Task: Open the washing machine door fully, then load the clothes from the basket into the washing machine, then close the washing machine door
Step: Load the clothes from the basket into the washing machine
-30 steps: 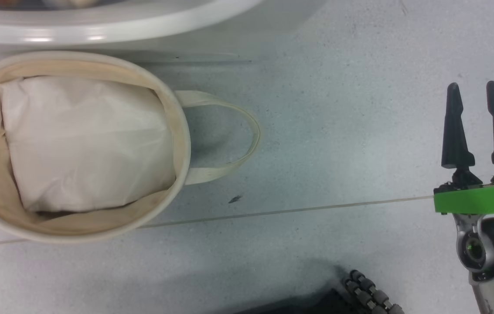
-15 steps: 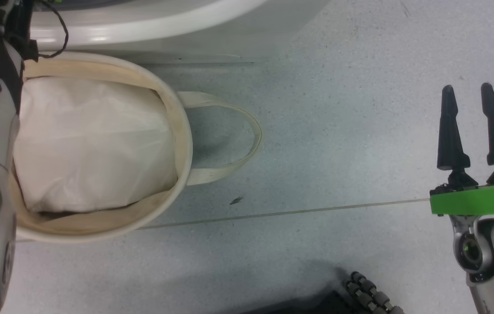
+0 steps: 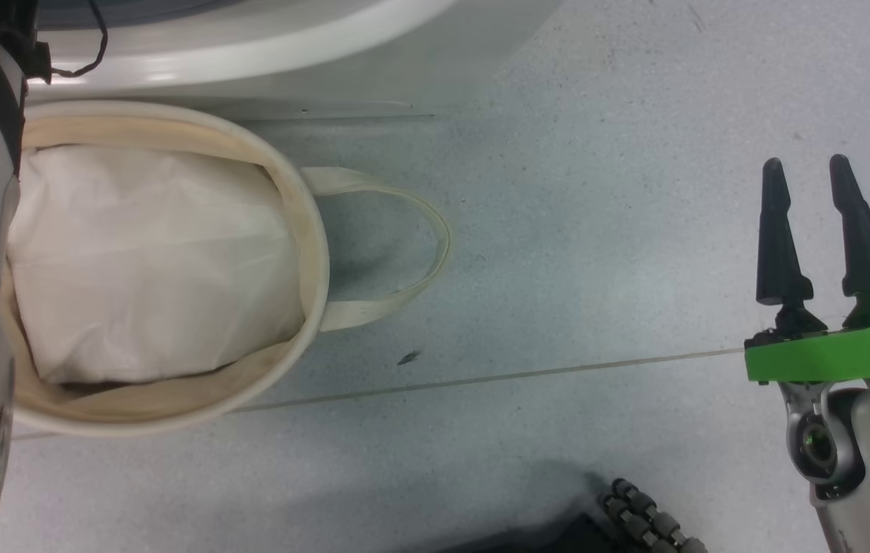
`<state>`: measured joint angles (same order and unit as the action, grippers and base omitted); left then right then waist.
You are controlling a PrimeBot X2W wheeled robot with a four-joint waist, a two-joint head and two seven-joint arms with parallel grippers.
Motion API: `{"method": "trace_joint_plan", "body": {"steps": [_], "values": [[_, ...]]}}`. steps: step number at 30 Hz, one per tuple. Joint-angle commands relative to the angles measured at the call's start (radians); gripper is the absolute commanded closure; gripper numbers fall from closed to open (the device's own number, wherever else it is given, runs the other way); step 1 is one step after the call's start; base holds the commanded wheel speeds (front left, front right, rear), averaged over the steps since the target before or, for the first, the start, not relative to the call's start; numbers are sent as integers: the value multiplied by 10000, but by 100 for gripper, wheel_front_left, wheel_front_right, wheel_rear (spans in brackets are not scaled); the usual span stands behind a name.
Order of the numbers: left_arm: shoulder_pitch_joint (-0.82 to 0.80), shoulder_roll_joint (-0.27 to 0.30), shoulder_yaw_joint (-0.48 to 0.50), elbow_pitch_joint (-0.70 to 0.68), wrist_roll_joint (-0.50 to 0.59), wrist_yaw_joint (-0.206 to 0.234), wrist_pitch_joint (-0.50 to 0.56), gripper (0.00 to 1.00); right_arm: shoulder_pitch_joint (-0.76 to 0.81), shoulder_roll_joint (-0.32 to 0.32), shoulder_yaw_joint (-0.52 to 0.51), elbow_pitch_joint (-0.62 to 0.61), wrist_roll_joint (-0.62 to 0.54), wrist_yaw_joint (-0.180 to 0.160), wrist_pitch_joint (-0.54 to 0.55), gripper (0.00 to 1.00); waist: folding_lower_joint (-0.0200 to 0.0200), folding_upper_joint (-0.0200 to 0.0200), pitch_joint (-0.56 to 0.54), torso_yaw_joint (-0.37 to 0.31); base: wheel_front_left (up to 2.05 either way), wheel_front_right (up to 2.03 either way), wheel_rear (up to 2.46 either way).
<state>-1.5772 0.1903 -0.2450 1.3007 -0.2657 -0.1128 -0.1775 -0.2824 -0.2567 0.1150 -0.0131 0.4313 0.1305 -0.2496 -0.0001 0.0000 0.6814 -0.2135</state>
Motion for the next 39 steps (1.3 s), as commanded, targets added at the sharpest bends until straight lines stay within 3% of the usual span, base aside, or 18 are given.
{"method": "trace_joint_plan", "body": {"steps": [1, 8, 16, 28, 32, 39], "values": [[-143, 340, 27, -200, 39, 87, -17, 0, 155, -64, 138, -233, -57, 2, -122, 0, 1, 0, -48, 4, 0, 0, 0], [545, 150, 95, -136, -215, 169, -216, 0, 71, -20, 263, -48, 7, 2, -122, 0, 1, 0, -574, 265, 0, 0, 0], [2180, -135, 525, -553, -895, -63, -825, 0, -196, -29, 746, 382, 111, 2, -122, 0, 1, 0, -1618, 721, 0, 0, 0], [5426, -430, 542, -2771, -1088, -172, -841, 0, -197, -161, 1159, 882, 164, 2, -122, 0, 1, 0, -3168, 1497, 0, 0, 0], [6744, -476, 438, -3802, -1634, -175, -841, 0, -121, -192, 1389, 1050, 195, 2, -122, 0, 1, 0, -3822, 1723, 0, 0, 0], [9036, 144, 725, -6000, -1559, -177, -842, 0, 158, -270, 1732, 1311, 214, 2, -122, 0, 1, 0, -4889, 2058, 0, 0, 0]]}}
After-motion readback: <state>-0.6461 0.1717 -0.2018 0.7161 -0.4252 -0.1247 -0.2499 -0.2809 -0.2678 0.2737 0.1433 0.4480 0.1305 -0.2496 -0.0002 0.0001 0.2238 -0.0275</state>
